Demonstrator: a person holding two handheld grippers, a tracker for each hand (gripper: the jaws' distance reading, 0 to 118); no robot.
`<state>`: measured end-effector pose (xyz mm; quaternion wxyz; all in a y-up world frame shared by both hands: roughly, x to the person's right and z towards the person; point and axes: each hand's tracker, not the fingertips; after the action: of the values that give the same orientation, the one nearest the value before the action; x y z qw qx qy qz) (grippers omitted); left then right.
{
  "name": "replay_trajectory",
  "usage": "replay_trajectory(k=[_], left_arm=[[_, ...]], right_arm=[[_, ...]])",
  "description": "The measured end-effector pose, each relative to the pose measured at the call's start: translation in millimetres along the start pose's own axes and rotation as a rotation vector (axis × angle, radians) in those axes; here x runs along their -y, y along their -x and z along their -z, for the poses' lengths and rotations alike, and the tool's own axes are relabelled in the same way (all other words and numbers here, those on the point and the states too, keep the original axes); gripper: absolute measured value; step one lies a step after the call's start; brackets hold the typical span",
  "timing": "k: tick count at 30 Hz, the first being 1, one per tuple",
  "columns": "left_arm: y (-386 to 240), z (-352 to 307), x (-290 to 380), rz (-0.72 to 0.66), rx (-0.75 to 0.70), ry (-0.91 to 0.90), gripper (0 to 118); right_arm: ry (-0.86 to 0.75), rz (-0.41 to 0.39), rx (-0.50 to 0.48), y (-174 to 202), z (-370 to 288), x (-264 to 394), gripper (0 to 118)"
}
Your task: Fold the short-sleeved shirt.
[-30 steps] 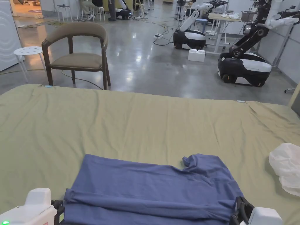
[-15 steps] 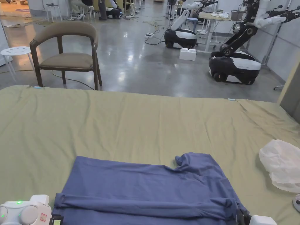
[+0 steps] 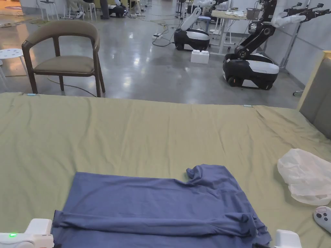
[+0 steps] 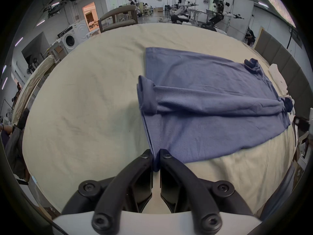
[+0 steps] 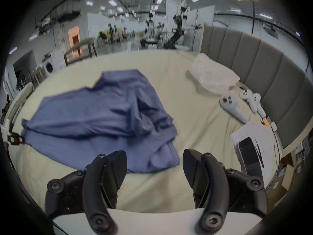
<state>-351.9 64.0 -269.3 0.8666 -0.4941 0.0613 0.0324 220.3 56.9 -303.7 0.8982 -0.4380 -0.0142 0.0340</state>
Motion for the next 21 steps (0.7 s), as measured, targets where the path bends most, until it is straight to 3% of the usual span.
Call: replay_trajectory(k=[3,7,9,10,17,21], left_arm=[[3,-8,5,-0.009,0.008,-0.02,3],[8,-10,9,-0.009,0.013,-0.042,3],[9,-10,10,-0.015,0.015,-0.044,3],[9,-10,10,-0.017,0.015,-0.046,3],[10,-25,6,-0.027,0.017,-0.087,2],[15,-48,0,-0.023,0.024,-0.135,2]], right_arm=[[0.106,0.0,-0.032,-6,26,2,73],[0.127,0.027,-0.068,-7,43,6,55],[0.115,0.007,-0.073,-6,41,4,31],[0.109,-0.007,-0.078,-5,41,3,5],[0.105,-0.035,-0.074,-1,17,-8,4],[0.027,-0.09,-0.061,1,-23,-23,4]])
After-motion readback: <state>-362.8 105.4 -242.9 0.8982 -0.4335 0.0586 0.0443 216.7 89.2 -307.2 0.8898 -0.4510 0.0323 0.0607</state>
